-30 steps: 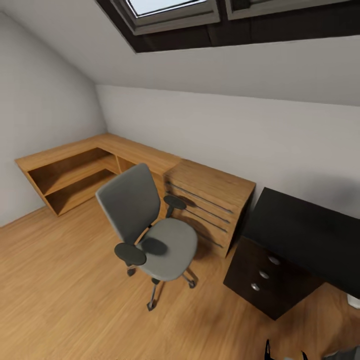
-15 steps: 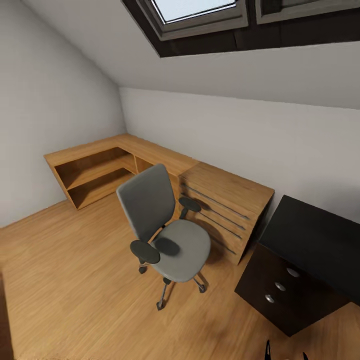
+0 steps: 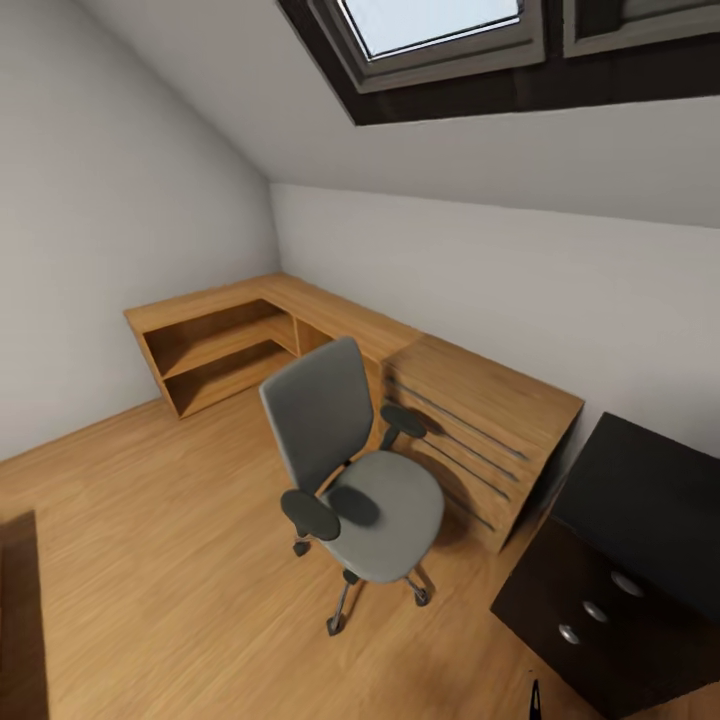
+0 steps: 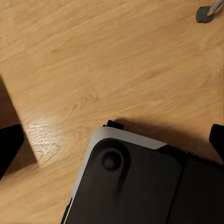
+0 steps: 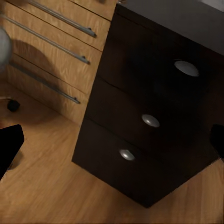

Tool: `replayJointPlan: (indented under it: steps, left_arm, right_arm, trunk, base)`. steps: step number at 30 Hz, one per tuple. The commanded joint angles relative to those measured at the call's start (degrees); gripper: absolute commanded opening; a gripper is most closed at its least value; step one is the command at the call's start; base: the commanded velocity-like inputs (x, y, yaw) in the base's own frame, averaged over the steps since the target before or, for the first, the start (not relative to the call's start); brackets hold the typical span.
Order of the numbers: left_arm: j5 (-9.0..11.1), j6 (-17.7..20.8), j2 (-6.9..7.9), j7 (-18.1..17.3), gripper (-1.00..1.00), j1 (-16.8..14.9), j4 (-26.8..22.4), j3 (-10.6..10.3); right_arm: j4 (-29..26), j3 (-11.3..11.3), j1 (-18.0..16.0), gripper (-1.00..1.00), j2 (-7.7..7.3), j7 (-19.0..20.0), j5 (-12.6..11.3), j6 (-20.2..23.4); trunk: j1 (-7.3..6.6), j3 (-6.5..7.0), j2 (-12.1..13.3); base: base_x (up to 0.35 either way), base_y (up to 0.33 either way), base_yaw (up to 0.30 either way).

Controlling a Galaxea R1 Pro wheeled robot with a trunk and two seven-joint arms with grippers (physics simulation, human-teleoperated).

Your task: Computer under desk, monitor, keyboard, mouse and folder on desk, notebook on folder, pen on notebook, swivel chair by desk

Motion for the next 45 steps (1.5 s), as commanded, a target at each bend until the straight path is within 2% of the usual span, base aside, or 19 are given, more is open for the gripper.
replayJointPlan:
  steps: [1,8,26,45]
  left_arm:
    - [0.2,-0.1,0.06,0.4,1.0,0.0,-0.1,-0.5]
    - [0.4,-0.1,0.15,0.5,1.0,0.0,-0.1,-0.4]
    - [0.4,-0.1,0.17,0.5,1.0,0.0,0.0,-0.3]
    - [0.4,-0.1,0.11,0.5,1.0,0.0,0.0,-0.5]
  right_arm:
    - [0.0,0.5,0.0,1.0,-0.03,-0.5,-0.1,0.0]
    - [0.4,0.5,0.0,1.0,-0.06,-0.5,0.0,0.0]
    - [0.7,0.4,0.0,1.0,-0.4,-0.5,0.1,0.0]
    - [0.7,0.5,0.1,1.0,-0.04,-0.5,0.0,0.0]
  trunk:
    - [0.06,-0.02,-0.1]
    - [0.06,0.52,-0.1]
    - [0.06,1.76,-0.1]
    - [0.06,1.76,-0.1]
  base:
    - [0.285,0.0,0.165]
    - [0.196,0.0,0.165]
    - [0.015,0.0,0.187]
    - [-0.107,0.018,0.197]
